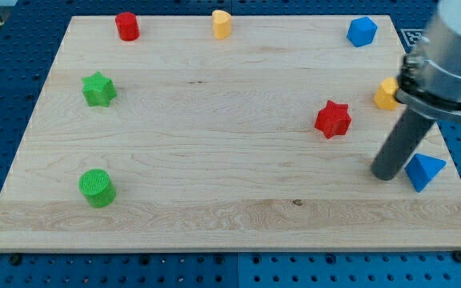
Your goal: Move your arm towards the red star
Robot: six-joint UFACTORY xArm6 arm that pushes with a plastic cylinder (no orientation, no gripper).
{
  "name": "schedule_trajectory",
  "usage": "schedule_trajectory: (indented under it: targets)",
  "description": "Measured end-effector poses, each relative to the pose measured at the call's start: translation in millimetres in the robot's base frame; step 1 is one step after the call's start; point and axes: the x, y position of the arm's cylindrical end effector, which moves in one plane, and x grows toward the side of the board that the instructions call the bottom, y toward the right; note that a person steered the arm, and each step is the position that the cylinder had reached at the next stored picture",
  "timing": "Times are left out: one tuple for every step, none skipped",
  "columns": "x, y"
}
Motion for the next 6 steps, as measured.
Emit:
schedule_trajectory:
  targets:
    - [-4,-42]
    - [-26,-71]
    - [-55,-99]
    - [-93,-112]
    - [-129,-106]
    - [-139,-75]
